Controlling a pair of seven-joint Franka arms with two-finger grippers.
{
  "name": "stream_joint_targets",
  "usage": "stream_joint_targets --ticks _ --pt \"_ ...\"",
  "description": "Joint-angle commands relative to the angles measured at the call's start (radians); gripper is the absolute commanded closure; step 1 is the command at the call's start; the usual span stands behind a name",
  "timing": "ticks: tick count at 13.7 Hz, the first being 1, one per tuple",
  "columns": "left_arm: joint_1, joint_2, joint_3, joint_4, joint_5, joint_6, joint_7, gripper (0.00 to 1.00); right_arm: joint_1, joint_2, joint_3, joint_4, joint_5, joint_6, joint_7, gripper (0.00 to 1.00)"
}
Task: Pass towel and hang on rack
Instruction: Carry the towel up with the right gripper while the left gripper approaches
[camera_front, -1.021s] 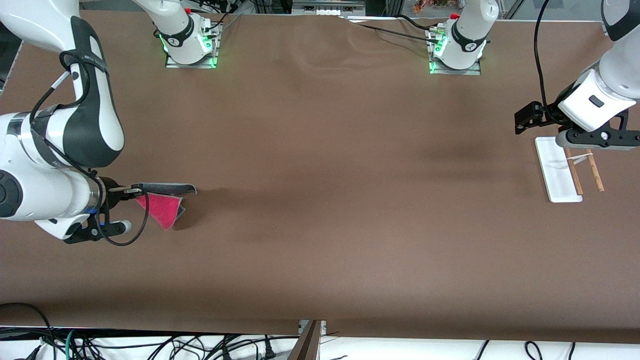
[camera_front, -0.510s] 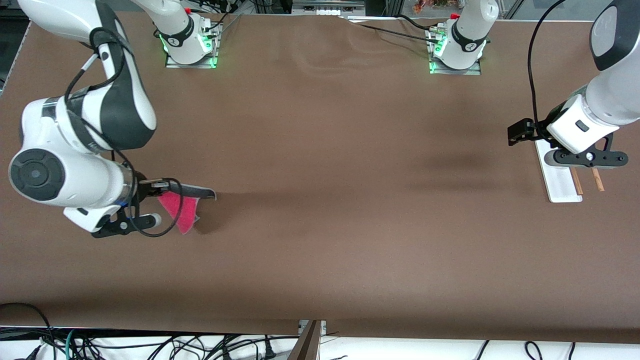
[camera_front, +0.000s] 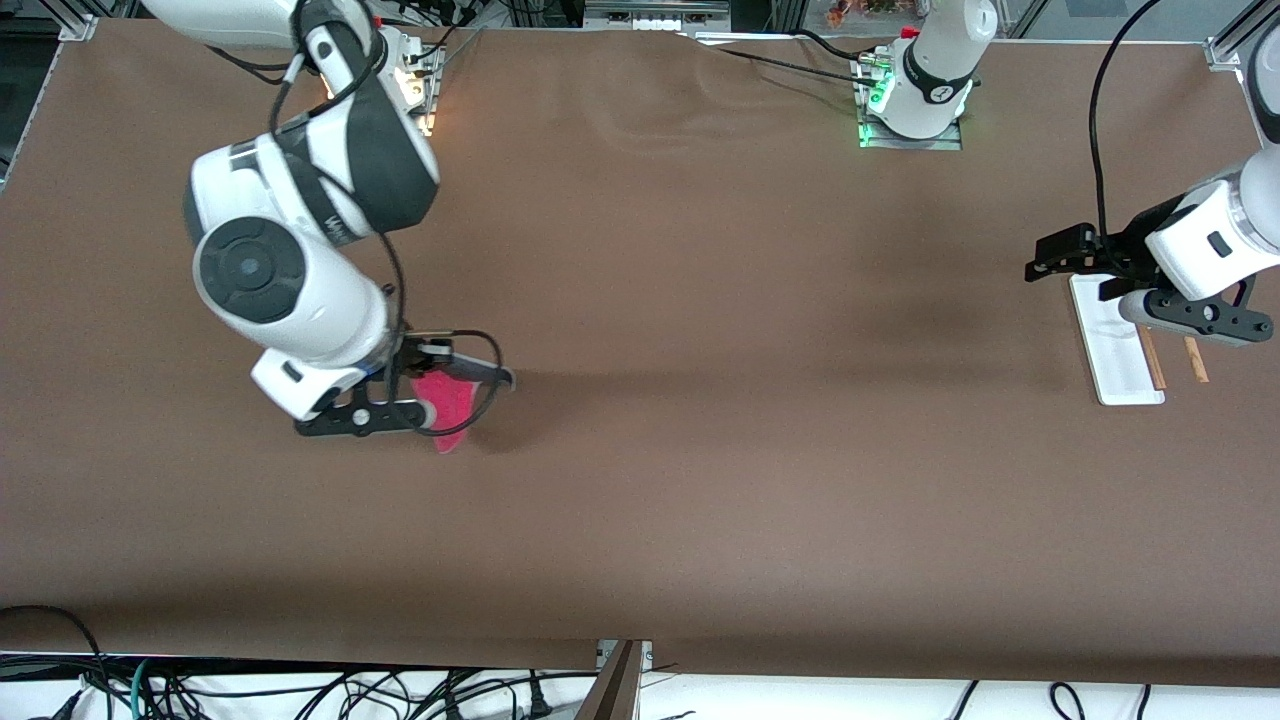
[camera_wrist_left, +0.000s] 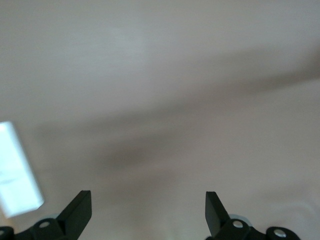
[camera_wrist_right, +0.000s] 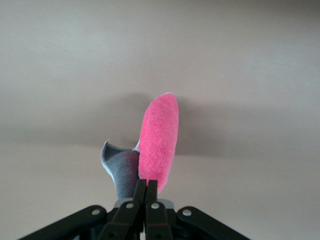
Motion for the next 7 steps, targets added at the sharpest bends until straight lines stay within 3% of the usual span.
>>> stream_joint_targets --ticks 1,5,7 --pt "0.036 0.05 -0.007 0.013 -0.149 -0.017 0.211 0.0 0.05 -0.012 -0.004 0.017 0.068 0.057 0.091 1.0" --pt "0.013 0.079 -0.014 -0.056 -0.388 -0.004 0.338 0.0 0.168 -0.012 -0.006 0.04 0.075 0.114 0.239 1.0" --pt "0.002 0.099 -0.016 -0.094 -0.482 0.051 0.513 0.0 0.216 -0.012 -0.004 0.041 0.075 0.169 0.297 1.0"
